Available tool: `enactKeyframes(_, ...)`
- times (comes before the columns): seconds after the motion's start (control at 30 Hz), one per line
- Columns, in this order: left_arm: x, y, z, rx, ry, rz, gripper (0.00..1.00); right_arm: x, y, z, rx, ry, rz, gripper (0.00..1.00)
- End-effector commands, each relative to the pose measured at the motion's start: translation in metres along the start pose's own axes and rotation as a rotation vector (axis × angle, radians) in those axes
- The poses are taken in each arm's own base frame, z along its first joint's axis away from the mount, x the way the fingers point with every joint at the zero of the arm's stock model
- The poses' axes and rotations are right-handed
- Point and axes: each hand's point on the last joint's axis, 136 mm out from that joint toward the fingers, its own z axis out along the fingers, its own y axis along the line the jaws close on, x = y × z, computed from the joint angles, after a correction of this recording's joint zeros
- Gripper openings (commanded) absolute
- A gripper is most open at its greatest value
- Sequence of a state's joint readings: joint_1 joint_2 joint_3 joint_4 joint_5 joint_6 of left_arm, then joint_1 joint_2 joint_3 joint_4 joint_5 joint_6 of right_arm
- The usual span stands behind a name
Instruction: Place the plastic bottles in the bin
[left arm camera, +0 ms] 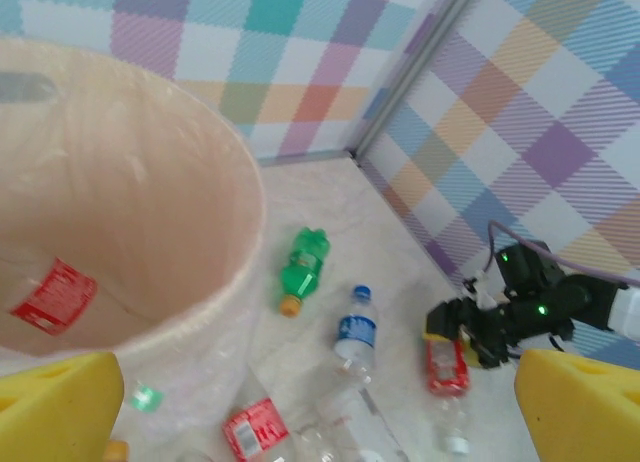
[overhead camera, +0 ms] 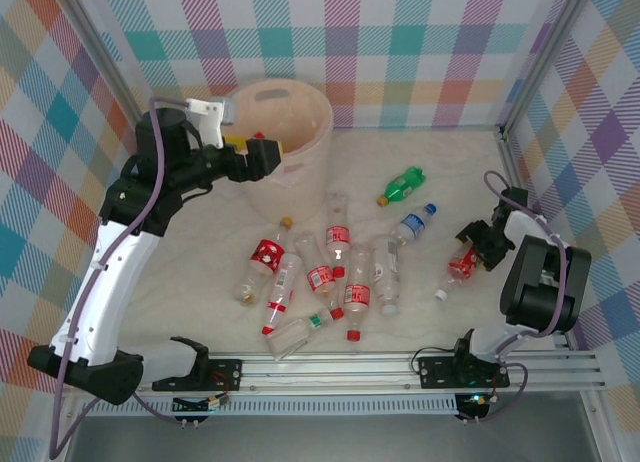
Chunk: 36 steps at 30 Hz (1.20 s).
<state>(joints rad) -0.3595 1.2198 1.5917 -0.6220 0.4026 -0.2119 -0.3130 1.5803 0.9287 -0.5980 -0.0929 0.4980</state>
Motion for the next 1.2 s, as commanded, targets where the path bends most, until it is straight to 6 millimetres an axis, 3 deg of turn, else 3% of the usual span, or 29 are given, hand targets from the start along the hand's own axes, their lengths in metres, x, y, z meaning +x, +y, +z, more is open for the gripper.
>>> enactKeyframes(0.0, 0.018, -0.023, 0.011, 0.076, 0.042, -0.064, 1.00, 0.000, 0.028, -0.027, -0.142, -0.046, -0.068, 0.64)
enactKeyframes(0.1, 0.030, -0.044, 0.025, 0.084, 0.080, -0.043, 0.99, 0.008, 0.049, -0.048, -0.272, -0.054, -0.088, 0.59)
enactKeyframes(0.37, 0.062, -0.092, 0.072, 0.170, 0.137, -0.101, 1.00, 0.043, 0.111, -0.109, -0.591, -0.020, -0.192, 0.56)
enactKeyframes(0.5, 0.092, -0.113, 0.099, 0.212, 0.236, -0.113, 1.00, 0.076, 0.162, -0.152, -0.754, -0.022, -0.360, 0.51)
enactKeyframes(0.67, 0.132, -0.136, 0.134, 0.293, 0.338, -0.171, 0.97, 0.104, 0.203, -0.198, -0.908, -0.037, -0.460, 0.50)
enactKeyframes(0.9, 0.164, -0.146, 0.163, 0.318, 0.419, -0.159, 0.90, 0.136, 0.229, -0.228, -1.042, 0.035, -0.534, 0.50)
enactKeyframes(1.17, 0.187, -0.151, 0.172, 0.330, 0.474, -0.130, 0.83, 0.152, 0.239, -0.237, -1.092, 0.065, -0.560, 0.50)
